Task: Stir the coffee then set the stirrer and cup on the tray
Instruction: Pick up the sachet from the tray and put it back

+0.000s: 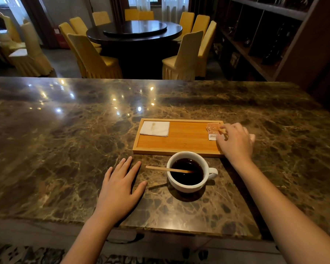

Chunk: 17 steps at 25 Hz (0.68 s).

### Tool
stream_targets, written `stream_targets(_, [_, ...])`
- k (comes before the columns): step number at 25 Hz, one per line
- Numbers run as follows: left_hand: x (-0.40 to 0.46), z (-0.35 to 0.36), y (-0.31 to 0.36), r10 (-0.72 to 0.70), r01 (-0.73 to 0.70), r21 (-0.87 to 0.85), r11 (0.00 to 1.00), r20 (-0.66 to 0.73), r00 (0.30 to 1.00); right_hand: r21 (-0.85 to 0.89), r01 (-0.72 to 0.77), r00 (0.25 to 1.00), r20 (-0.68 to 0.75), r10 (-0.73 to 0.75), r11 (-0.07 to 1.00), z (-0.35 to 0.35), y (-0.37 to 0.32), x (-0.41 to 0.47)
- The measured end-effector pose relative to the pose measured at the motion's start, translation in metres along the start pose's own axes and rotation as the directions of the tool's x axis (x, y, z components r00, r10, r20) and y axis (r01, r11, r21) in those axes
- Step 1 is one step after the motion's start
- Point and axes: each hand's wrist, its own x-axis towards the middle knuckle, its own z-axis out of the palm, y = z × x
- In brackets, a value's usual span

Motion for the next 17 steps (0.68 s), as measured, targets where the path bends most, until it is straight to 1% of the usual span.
stream_targets(2, [0.000,0.001,-0.001,0.000,0.000,0.002,1.000,0.000,1.000,0.010,0.122,0.991,0.057,-0.122,0.993,0.001,0.004,-0.001])
stream_targets(4, [0.000,0.001,-0.001,0.001,-0.001,0.001,1.000,-0.004,1.000,0.024,0.178,0.979,0.095,-0.179,0.984,0.001,0.007,-0.001])
stream_targets(13, [0.000,0.001,0.000,0.000,0.000,0.000,1.000,-0.004,1.000,-0.011,0.140,0.986,0.093,-0.138,0.990,-0.001,0.001,0.009])
stream_targets(15, [0.000,0.001,-0.001,0.000,0.000,0.001,1.000,-0.001,1.000,0.014,0.131,0.989,0.073,-0.132,0.991,-0.009,-0.006,0.007])
stream_targets(17, [0.000,0.000,0.000,0.000,0.000,0.000,1.000,0.002,1.000,0.081,0.162,0.984,0.067,-0.167,0.984,-0.023,-0.019,0.002])
